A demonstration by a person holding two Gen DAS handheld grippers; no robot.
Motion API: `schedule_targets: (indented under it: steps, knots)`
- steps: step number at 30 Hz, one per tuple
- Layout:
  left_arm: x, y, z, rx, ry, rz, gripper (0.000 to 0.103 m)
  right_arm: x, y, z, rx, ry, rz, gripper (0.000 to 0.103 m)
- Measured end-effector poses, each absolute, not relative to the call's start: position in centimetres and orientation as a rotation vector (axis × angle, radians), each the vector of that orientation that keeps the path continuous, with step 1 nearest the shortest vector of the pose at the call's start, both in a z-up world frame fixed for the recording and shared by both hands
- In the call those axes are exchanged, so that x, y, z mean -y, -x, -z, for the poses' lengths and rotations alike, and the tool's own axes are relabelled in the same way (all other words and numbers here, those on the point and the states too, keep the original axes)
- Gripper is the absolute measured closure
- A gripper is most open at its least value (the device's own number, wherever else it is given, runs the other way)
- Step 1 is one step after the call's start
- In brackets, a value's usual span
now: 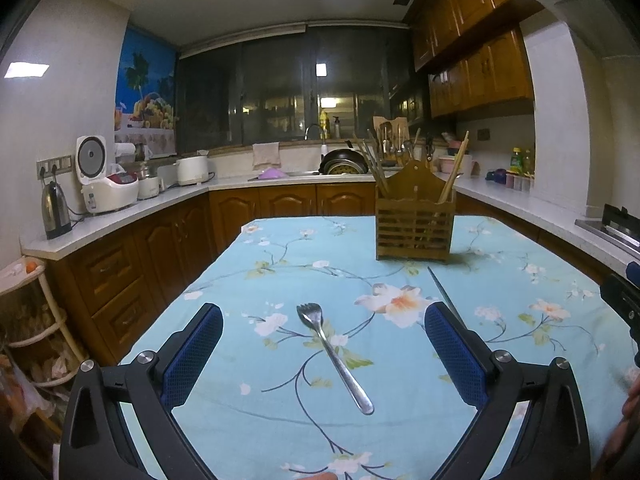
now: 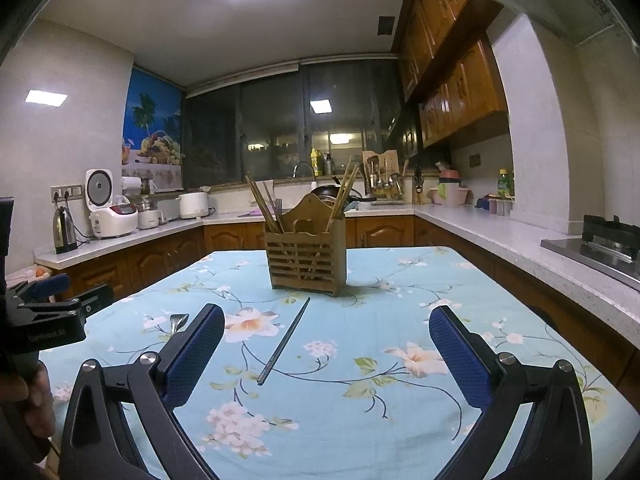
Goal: Organize utensils
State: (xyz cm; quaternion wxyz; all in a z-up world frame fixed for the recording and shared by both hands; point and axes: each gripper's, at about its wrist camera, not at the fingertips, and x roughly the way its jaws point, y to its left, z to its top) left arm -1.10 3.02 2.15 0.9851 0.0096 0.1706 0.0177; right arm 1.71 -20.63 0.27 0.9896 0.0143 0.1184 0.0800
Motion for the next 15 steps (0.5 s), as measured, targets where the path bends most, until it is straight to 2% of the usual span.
schedule_targets:
  steps: [15]
  knots:
    - [-2.66, 1.33, -2.13, -0.336, -0.027, -0.035, 0.001, 20.74, -1.88, -0.50, -0.242, -0.034, -0.167, 0.000]
